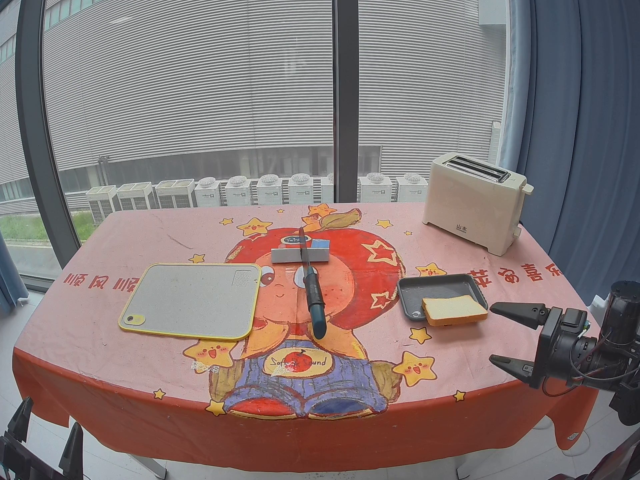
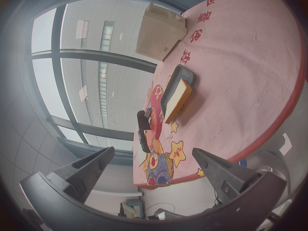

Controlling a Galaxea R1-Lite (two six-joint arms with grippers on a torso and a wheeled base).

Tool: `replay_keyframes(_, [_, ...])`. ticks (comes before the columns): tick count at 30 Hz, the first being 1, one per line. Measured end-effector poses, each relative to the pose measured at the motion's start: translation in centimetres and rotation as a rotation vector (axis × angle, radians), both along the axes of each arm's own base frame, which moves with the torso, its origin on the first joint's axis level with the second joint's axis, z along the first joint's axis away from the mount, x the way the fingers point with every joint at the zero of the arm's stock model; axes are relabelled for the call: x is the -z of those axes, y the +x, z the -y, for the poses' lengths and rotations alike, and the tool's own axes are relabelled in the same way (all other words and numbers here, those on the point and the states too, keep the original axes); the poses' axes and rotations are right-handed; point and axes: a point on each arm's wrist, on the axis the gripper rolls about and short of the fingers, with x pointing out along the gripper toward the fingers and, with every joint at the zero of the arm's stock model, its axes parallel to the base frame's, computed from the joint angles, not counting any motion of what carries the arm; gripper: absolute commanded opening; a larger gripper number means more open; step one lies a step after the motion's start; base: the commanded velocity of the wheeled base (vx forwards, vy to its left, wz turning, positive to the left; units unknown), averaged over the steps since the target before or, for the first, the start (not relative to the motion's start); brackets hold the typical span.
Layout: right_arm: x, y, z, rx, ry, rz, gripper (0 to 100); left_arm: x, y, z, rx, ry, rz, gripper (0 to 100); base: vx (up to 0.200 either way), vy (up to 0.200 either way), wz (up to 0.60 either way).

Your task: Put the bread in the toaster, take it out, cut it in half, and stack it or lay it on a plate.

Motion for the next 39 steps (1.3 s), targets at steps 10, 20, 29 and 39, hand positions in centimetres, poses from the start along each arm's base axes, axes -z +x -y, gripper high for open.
replay_keyframes(10, [0.6, 1.3, 0.2, 0.021, 0.0, 0.025, 100, 0.0, 0.0, 0.0, 0.0, 0.0, 0.0, 100, 0.0, 0.0, 0.0])
replay_keyframes(20, [1.9, 3.6, 0.0, 0.054, 0.023, 0.092, 100, 0.0, 0.0, 0.0, 0.0, 0.0, 0.0, 100, 0.0, 0.0, 0.0])
replay_keyframes(29, [4.2, 5.0, 0.0, 0.098, 0.059, 0.014, 100, 0.0, 0.0, 0.0, 0.0, 0.0, 0.0, 100, 0.0, 0.0, 0.0])
replay_keyframes(39, [4.3, 6.3, 0.4, 0.151, 0.133, -0.018, 100, 0.0, 0.0, 0.0, 0.0, 0.0, 0.0, 100, 0.0, 0.0, 0.0])
